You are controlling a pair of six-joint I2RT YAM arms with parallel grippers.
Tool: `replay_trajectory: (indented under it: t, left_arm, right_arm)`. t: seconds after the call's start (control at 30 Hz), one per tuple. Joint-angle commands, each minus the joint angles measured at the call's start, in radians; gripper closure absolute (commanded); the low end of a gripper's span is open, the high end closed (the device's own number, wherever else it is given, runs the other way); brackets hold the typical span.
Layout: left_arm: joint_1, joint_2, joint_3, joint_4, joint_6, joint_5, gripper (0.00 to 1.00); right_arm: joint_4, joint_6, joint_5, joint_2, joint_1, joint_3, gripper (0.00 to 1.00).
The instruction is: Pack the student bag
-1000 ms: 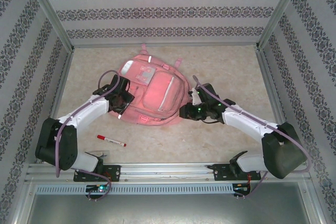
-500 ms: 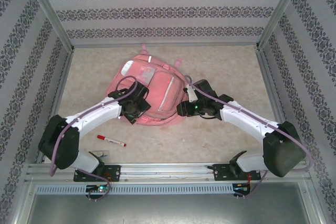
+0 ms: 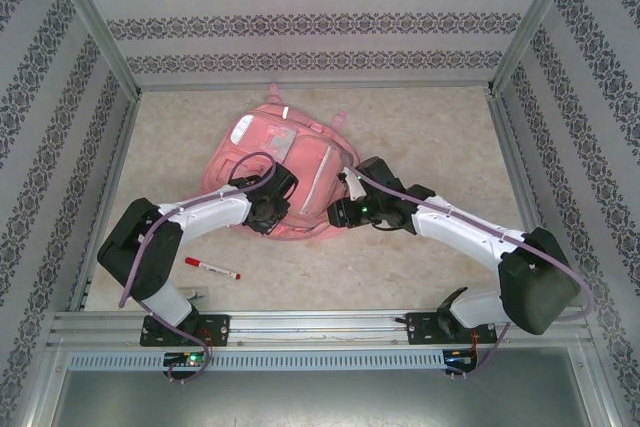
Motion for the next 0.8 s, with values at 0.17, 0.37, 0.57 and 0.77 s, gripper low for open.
replay_trajectory:
  t: [0.17, 0.37, 0.57, 0.77]
  left_arm:
    - [-0.003, -0.031, 0.029, 0.046, -0.037, -0.011, 1.00]
    - [-0.004, -0.148, 0.062, 0.019, -0.096, -0.002, 1.00]
    - [-0.004, -0.175, 0.113, 0.036, -0.114, 0.040, 1.00]
    - [-0.003, -0.195, 0.097, 0.062, -0.132, 0.059, 1.00]
  right_arm:
    - [-0.033, 0.144, 0.086, 0.016, 0.082, 0.000, 0.58]
    - [-0.035, 0.444, 0.151, 0.030, 0.123, 0.029, 0.55]
    - [-0.186, 0.706, 0.472, 0.044, 0.240, 0.157, 0.53]
    - [-0.229, 0.774, 0.607, 0.102, 0.283, 0.238, 0.55]
